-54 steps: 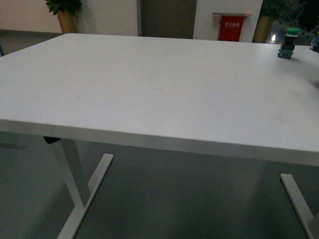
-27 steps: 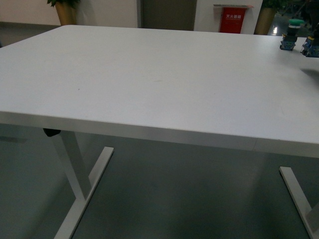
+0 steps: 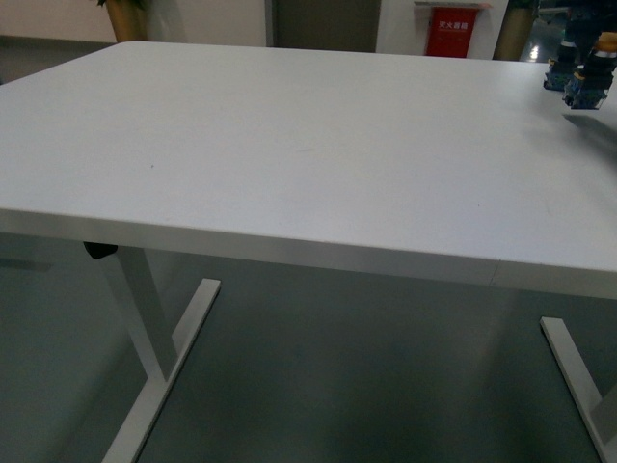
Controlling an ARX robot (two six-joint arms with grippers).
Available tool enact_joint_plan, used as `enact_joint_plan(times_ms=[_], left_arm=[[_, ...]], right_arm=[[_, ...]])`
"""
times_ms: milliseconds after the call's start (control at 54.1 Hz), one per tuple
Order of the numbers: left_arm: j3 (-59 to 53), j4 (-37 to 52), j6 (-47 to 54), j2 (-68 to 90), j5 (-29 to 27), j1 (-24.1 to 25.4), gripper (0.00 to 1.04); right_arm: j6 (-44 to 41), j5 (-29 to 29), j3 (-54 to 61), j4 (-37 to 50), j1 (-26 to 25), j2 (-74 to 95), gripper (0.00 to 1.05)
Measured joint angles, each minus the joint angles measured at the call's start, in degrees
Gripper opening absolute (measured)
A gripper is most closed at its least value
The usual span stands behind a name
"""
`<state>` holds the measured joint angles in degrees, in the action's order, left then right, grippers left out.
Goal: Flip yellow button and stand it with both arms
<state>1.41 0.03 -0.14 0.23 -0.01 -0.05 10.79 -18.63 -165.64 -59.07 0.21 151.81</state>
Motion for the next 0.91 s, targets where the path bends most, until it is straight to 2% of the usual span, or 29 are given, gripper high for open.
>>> enact_joint_plan(times_ms=[610, 703, 721, 740, 758, 795, 906], left_arm=[[0.0, 0.0, 0.0, 0.0, 0.0, 0.0, 0.99], [0.0, 0.0, 0.0, 0.0, 0.0, 0.0, 0.99], [0.0, 0.0, 0.0, 0.0, 0.0, 0.0, 0.99], [0.0, 0.0, 0.0, 0.0, 0.0, 0.0, 0.99], [0.0, 0.0, 0.0, 0.0, 0.0, 0.0, 0.99], [0.0, 0.0, 0.0, 0.0, 0.0, 0.0, 0.99], [0.0, 0.0, 0.0, 0.0, 0.0, 0.0, 0.99]], right_arm=[[-1.0, -2.1, -0.2, -0.6, -1.6, 1.6, 0.36], [-1.4, -1.2, -0.2, -0.3, -1.6, 1.9, 0.55], [-1.4, -1.2, -0.2, -0.3, -1.6, 1.9, 0.55], [-1.6, -0.9, -0.2, 0.0, -1.6, 2.0, 0.62], [-1.6, -0.8, -0.2, 0.1, -1.6, 2.1, 0.64], [-1.9, -0.7, -0.2, 0.7, -1.5, 2.4, 0.74], [-3.1, -0.3, -0.2, 2.1, -1.5, 2.6, 0.96]])
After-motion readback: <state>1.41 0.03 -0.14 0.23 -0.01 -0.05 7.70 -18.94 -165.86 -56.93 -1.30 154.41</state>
